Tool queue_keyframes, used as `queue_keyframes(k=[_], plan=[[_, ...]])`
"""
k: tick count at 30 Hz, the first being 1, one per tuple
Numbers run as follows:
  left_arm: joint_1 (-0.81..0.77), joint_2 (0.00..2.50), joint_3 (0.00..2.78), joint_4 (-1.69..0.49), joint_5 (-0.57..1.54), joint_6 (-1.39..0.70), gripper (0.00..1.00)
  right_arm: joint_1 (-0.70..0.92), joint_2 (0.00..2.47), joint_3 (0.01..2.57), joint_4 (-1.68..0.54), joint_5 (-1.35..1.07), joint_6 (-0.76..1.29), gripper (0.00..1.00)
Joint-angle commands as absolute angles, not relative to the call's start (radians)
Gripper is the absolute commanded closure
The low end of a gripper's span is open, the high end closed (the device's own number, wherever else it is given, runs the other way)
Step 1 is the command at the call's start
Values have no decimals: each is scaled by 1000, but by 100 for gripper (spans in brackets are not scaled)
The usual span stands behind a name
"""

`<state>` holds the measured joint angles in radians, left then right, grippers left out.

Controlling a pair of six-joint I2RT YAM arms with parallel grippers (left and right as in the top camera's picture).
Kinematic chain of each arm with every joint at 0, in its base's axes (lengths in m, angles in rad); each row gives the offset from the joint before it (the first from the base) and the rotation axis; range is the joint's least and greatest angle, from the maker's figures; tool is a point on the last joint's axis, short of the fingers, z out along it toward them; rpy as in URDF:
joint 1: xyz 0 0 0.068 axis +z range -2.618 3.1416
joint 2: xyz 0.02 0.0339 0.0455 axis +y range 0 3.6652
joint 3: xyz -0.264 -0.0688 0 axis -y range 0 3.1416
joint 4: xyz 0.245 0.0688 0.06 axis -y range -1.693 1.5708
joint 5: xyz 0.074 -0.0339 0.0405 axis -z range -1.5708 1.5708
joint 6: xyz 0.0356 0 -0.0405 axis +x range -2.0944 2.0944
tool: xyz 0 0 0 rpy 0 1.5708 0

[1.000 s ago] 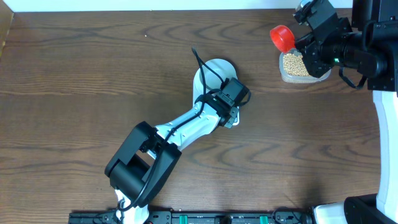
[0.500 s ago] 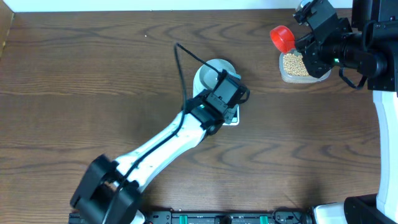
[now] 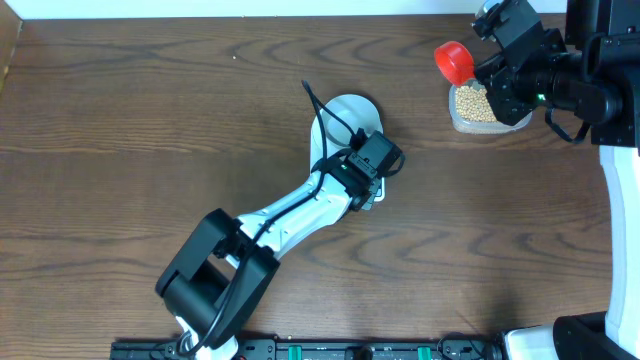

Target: Scoop item into bowl and weigh 50g on scale

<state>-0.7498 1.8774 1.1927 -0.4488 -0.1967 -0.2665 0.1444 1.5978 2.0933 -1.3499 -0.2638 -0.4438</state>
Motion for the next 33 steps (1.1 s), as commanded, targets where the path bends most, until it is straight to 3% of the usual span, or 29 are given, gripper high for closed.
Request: queue_keyframes(k=[1,33], plan=[[-749,1907,1195,-439,-195,-295,93,150,1597,2111,-1354,-260,-455,99],[-749,1696,1200,-447,-195,-290,93,149,1597,2111,-1346,-234,-474,99]])
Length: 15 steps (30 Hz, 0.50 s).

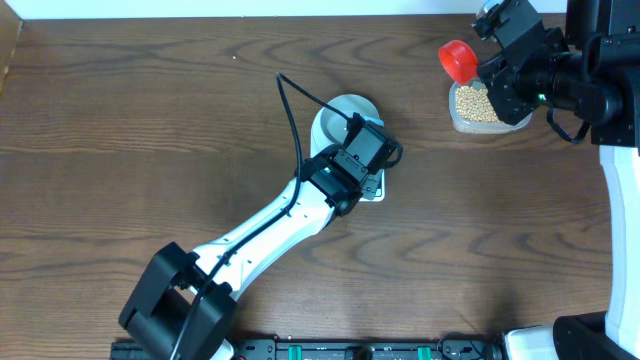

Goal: Scoop item into bowl and weigh 50g on scale
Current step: 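Withdraw the left gripper to the left side of the scale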

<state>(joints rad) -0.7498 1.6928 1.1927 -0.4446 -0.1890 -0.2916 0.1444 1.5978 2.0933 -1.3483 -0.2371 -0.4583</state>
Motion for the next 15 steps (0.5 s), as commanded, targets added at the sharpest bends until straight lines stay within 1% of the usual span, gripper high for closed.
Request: queue_keyframes(k=[1,11,15], plan=[[-749,1694,1200,-448,-195,-290,93,149,1597,2111,-1345,-234,-474,99],[-749,1698,1200,-476,-195,-290,93,150,1597,2111,-1338,-234,-473,99],[-749,1657,1214,-519,-195,-282,93,149,1597,2111,-1337,-234,-473,99]])
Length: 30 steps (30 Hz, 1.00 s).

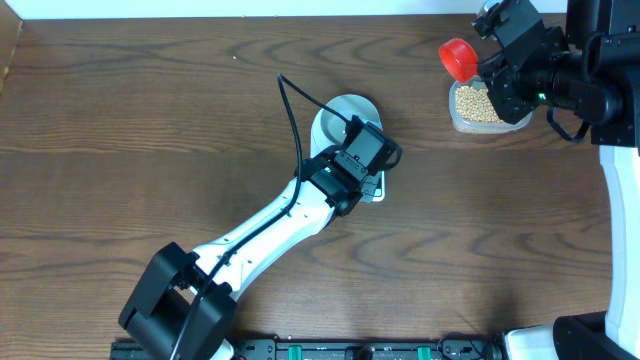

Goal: Scoop item into bowl and weigh 50g on scale
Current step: 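Withdraw the left gripper to the left side of the scale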

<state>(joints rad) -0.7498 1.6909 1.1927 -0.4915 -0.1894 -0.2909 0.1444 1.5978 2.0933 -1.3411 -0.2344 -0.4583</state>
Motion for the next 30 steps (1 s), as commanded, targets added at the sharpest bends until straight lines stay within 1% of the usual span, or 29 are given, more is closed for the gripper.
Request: queue_keyframes(k=[1,6,7,10,14,16,19,20,21,22,24,26,28,30], plan=[[-748,1627,1226,-554,-196,-256,93,149,1597,2111,-1335,-234,-474,99],[-697,1420,1253,-687,-185,-130,93,150,1597,2111,-1315,-234,-477,99],[-668,1367,1253,-714,-134,-71,93,150,1597,2111,-1312,-234,-477,99],[-553,1250,1253,-792,48,15,93,150,1597,2111,-1308,-234,-477,99],[-402,1170,1253,-867,232,91,93,150,1597,2111,-1309,-237,-477,99],[-364,1158,1253,-902,263,118,93,150,1597,2111,-1309,-238,-477,99],[-358,1168,1253,-936,262,139,92,150,1597,2111,-1309,-238,-476,99],[-359,1174,1253,-940,262,139,83,150,1597,2111,-1310,-238,-476,99],[-359,1182,1253,-943,262,139,70,150,1597,2111,-1311,-238,-476,99],[-359,1188,1253,-943,261,139,62,150,1597,2111,-1312,-238,-476,99],[-359,1202,1253,-943,256,142,50,150,1597,2111,-1316,-238,-476,99],[-359,1213,1253,-942,250,142,24,150,1597,2111,-1317,-237,-476,99],[-359,1223,1253,-944,251,142,6,150,1597,2111,-1319,-237,-476,99],[-359,1233,1253,-947,251,142,6,149,1597,2111,-1320,-237,-476,99]])
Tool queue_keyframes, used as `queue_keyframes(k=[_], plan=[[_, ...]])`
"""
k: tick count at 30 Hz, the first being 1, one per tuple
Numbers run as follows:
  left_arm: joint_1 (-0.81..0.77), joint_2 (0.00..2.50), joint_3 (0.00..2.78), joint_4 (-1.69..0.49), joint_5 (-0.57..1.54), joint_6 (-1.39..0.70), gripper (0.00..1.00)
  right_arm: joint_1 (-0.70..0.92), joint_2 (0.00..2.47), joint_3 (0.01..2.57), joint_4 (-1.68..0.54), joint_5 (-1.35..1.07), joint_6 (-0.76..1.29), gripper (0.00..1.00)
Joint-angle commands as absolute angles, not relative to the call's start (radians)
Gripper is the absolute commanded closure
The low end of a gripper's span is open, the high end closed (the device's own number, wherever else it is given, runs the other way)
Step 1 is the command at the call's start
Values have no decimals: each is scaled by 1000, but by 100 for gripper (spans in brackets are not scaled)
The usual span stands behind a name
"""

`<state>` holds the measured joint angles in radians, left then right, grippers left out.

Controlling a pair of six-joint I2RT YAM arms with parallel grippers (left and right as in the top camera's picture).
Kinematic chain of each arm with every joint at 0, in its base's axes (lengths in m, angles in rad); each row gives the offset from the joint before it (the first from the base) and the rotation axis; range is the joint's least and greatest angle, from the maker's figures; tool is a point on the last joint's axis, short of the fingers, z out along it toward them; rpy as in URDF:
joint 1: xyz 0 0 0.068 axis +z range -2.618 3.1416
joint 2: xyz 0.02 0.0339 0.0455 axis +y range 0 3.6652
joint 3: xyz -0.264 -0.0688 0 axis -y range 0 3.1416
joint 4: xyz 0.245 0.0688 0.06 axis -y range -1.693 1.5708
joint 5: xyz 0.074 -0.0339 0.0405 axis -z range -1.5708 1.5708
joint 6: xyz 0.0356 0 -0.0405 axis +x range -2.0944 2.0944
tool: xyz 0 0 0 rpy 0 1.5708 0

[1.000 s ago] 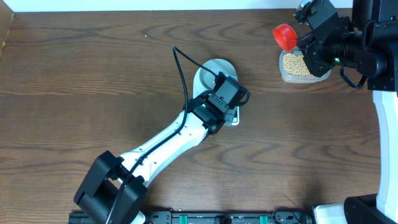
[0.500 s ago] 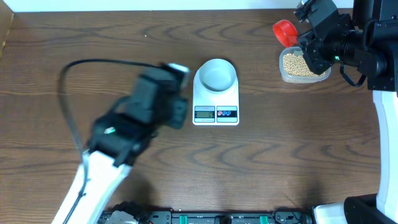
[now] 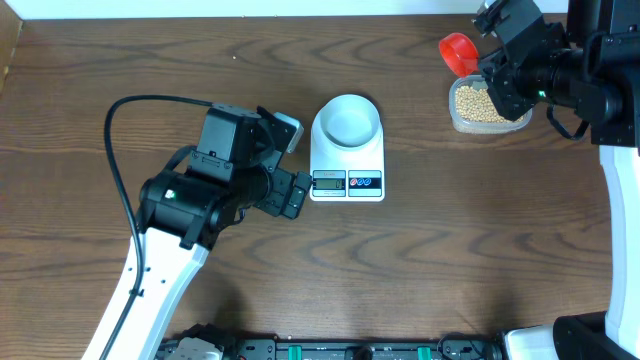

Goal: Scoop item into bowl and weigh 50g on scale
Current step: 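Withdraw the left gripper to the left side of the scale, then move the red scoop with the right gripper over the soybean tub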

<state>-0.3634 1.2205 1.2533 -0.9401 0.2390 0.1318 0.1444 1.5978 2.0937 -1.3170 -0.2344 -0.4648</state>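
Note:
A white scale (image 3: 347,170) lies mid-table with an empty white bowl (image 3: 347,121) on its platform and its display and buttons facing the near edge. My left gripper (image 3: 291,163) hovers just left of the scale, pointing at it. Its jaw gap cannot be made out from above. At the back right stands a clear container of tan grains (image 3: 477,104). My right gripper (image 3: 488,62) is shut on the handle of a red scoop (image 3: 456,52), whose head sits over the container's far left rim.
The left arm's black cable (image 3: 125,150) loops over the table's left part. The right arm's base and white mount (image 3: 622,200) fill the right edge. Bare wooden table (image 3: 480,240) lies right of the scale.
My left arm has moved away from the scale's front panel and now sits to the scale's left, so bowl and display show in full. The red scoop has shifted slightly farther back.
At the oldest moment my left gripper was over the scale's front panel, hiding it. It stayed there through the two later moments while the arm behind it shifted. Now it is off to the left. My right gripper held the red scoop by the grain container throughout.

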Motion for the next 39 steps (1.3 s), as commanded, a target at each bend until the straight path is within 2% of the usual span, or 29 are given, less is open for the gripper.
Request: queue_keyframes(k=[1,15,25,39], plan=[[-359,1237,1253,-949,251,142,6,149,1597,2111,-1320,-237,-476,99],[-359,1262,1253,-949,250,142,6,150,1597,2111,-1312,-237,-522,99],[-359,1262,1253,-949,250,142,5,150,1610,2111,-1187,-281,-524,99],[-359,1262,1253,-949,250,142,5,184,1610,2111,-1309,-281,-486,99]])
